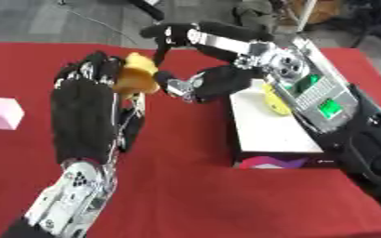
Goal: Pick up the objects with one hand, pass them to the other hand, and then place them into the box on the other side of the table.
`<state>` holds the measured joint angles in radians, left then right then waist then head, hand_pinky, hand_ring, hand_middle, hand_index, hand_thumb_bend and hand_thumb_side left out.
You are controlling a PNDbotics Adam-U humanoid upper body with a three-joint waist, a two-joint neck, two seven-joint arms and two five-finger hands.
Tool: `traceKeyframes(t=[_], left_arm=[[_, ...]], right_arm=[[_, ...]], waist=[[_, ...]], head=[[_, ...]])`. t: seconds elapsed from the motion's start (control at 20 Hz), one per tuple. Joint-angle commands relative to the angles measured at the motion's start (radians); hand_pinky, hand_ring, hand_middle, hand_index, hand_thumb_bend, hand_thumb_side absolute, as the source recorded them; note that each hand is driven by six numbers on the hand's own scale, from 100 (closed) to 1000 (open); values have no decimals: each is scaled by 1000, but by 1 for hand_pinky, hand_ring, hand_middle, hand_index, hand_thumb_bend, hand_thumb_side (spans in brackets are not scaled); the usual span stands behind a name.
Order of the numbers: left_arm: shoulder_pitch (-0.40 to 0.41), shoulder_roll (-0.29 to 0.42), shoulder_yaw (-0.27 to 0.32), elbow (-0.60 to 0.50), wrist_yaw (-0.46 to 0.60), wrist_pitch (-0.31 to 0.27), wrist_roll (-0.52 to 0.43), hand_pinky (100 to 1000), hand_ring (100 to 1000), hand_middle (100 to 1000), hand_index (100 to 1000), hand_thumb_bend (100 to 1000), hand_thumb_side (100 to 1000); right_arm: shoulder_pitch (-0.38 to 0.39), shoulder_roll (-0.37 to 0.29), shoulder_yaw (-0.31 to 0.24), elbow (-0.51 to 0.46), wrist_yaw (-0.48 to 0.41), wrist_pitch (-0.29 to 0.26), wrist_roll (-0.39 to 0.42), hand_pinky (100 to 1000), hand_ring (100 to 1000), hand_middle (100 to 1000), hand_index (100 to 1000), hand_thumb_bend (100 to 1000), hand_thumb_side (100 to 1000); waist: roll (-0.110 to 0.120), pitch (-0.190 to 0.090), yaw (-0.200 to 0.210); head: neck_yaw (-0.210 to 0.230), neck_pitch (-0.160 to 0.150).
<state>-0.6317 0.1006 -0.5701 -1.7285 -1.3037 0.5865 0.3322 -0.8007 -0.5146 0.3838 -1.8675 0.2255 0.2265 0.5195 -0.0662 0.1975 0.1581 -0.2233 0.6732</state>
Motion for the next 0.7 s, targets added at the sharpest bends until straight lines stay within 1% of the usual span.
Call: traceKeyframes(t=[0.05, 0.35, 0.55, 0.7], left_arm=[[-13, -11, -4, -6, -8, 1, 9, 523, 397, 301, 451, 100, 129], [-12, -14, -5, -3, -16, 4, 9, 521, 396, 300, 452, 100, 118], [-11, -17, -4, -3, -24, 6, 14, 516, 393, 297, 455, 100, 110], [-8, -17, -5, -5, -28, 4, 28, 513, 390, 292, 462, 100, 100]], right_arm=[[-17, -9, -7, -11, 2, 0, -9, 1000, 1000, 851, 1000, 100, 555], [-15, -6, -5, 1, 17, -4, -9, 1000, 1000, 860, 1000, 100, 559], [-15, -4, -5, 4, 37, -12, -17, 1000, 1000, 879, 1000, 100, 507], [-13, -5, -4, 11, 68, -24, -29, 1000, 1000, 886, 1000, 100, 442]], waist=[[2, -19, -1], [1, -18, 0], [0, -18, 0], [-1, -19, 0]], head=[[-4, -13], [-6, -13], [-8, -13], [-9, -13]])
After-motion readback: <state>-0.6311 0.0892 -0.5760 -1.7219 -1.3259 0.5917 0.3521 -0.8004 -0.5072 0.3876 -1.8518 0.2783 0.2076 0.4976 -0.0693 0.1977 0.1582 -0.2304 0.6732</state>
